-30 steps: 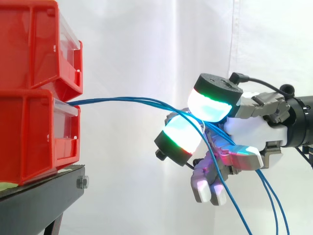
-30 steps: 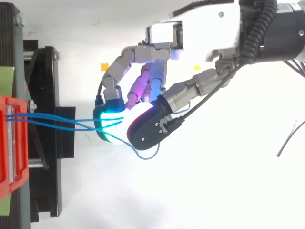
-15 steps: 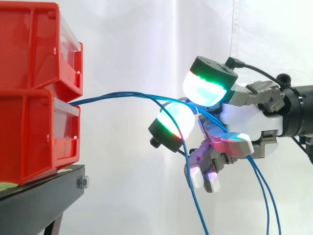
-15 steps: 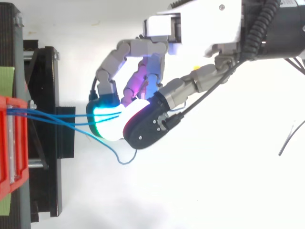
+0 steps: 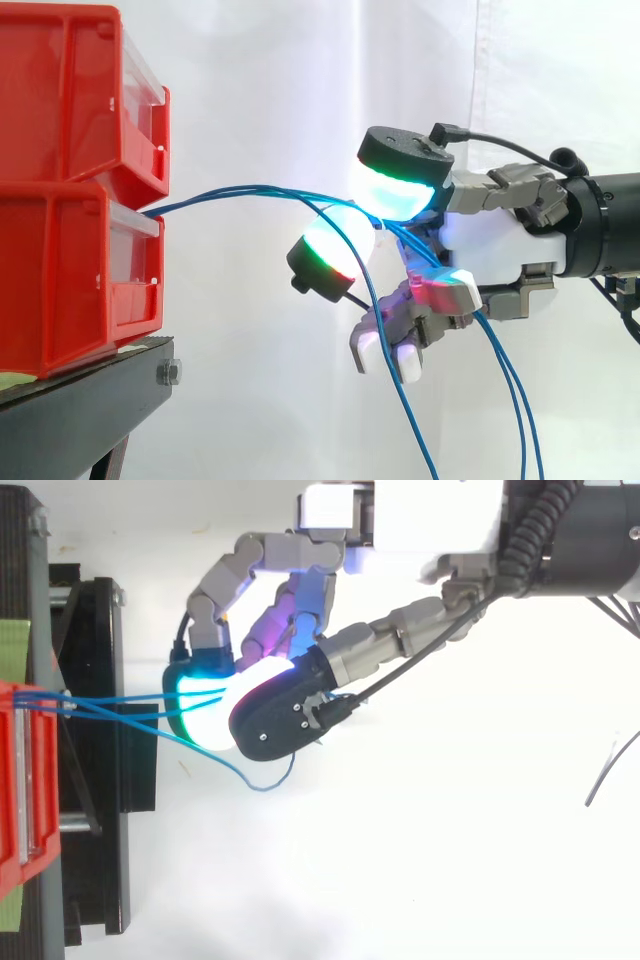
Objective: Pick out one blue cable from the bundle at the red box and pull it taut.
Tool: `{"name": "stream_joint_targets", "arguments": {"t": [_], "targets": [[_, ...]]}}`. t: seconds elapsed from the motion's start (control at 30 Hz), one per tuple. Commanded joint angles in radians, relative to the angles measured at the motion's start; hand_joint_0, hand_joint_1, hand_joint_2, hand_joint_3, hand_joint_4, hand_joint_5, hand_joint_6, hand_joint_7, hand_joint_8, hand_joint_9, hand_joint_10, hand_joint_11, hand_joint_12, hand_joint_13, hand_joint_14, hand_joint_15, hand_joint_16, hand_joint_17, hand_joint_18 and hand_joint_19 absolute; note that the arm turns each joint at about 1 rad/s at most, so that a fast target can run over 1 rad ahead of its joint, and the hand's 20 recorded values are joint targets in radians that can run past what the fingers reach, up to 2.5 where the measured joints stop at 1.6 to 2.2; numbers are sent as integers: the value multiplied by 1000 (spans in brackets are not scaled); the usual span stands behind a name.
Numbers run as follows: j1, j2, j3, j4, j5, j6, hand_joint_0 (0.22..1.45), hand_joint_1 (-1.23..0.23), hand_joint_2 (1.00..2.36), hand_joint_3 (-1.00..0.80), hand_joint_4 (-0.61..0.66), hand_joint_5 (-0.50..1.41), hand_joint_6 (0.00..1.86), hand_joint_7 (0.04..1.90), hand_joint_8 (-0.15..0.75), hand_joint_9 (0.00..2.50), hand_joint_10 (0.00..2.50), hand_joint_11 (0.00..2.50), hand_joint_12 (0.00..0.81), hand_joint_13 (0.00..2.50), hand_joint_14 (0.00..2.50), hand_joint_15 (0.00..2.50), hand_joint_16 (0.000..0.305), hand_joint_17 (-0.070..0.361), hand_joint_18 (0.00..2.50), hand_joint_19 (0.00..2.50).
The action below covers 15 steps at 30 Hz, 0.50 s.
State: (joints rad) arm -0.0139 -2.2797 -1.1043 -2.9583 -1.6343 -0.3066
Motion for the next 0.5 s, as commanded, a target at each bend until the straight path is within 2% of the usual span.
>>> {"name": "stream_joint_targets", "arguments": {"t": [0.0, 0.17, 0.27, 0.3, 0.4, 0.47], "targets": [[3, 0, 0, 1, 2, -2, 568, -552, 1016, -218, -6, -75, 858, 791, 304, 1355, 22, 634, 257, 842, 15, 373, 44, 99, 756, 642], [6, 0, 0, 13, 8, -3, 558, -609, 1016, -260, -4, -85, 871, 783, 291, 1330, 23, 650, 251, 826, 15, 382, 42, 94, 740, 660], [9, 0, 0, 16, 8, -16, 543, -542, 1011, -367, -4, -84, 874, 763, 295, 1335, 23, 655, 251, 834, 14, 373, 42, 95, 747, 660], [9, 0, 0, 16, 8, -17, 554, -460, 1009, -403, -8, -82, 874, 756, 290, 1336, 25, 647, 249, 831, 14, 382, 41, 93, 741, 654], [11, 0, 0, 16, 8, -23, 586, -395, 1008, -416, -9, -80, 873, 758, 288, 1342, 23, 656, 243, 831, 15, 379, 40, 89, 727, 654], [11, 0, 0, 16, 8, -23, 593, -401, 1010, -389, -13, -78, 873, 753, 287, 1347, 23, 659, 238, 827, 15, 376, 39, 88, 727, 663]]}}
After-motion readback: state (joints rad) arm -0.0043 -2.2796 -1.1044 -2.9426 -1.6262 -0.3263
